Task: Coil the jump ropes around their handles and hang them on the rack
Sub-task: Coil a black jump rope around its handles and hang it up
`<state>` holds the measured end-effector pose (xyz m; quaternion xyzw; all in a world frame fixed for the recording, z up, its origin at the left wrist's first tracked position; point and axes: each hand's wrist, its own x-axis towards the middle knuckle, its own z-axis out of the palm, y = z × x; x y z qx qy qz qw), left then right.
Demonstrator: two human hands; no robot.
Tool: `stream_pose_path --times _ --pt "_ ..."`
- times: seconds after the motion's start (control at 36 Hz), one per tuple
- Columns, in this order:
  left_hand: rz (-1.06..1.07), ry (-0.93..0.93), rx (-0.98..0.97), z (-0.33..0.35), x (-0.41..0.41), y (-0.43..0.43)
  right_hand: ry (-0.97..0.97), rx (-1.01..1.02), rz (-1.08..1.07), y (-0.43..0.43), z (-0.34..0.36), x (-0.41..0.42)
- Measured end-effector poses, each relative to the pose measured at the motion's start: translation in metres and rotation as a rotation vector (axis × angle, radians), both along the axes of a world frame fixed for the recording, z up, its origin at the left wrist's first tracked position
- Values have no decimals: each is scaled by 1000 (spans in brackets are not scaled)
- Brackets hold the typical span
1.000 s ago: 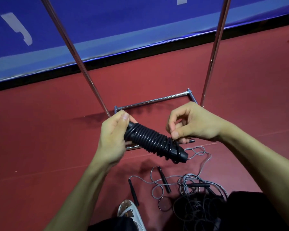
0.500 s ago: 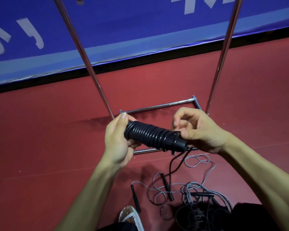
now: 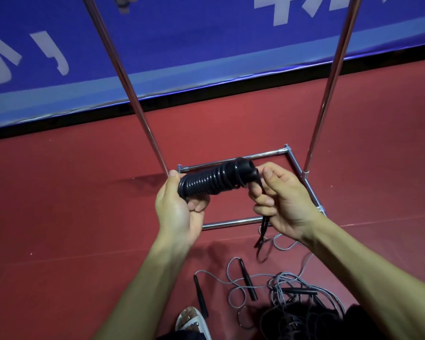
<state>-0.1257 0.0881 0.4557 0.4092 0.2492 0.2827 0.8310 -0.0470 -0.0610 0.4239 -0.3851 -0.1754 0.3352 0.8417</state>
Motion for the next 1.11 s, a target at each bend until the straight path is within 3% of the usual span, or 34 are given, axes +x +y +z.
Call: stream_pose_path --times 0.17,0.33,0.44,0.61,0.81,1.11 --pt "137 44 -8 -5 11 7 -46 -327 -111 13 -2 -9" --pt "223 100 308 -12 15 9 -10 -521 -80 21 1 -21" --pt "290 190 647 -20 11 17 -5 -628 -88 18 9 -19" --pt "300 213 890 -24 7 25 166 -559 -126 10 18 -16" --pt "321 209 986 -20 6 25 316 -420 -123 -4 28 -15" --pt "319 129 1133 -12 0 20 116 -416 -185 -2 27 -19"
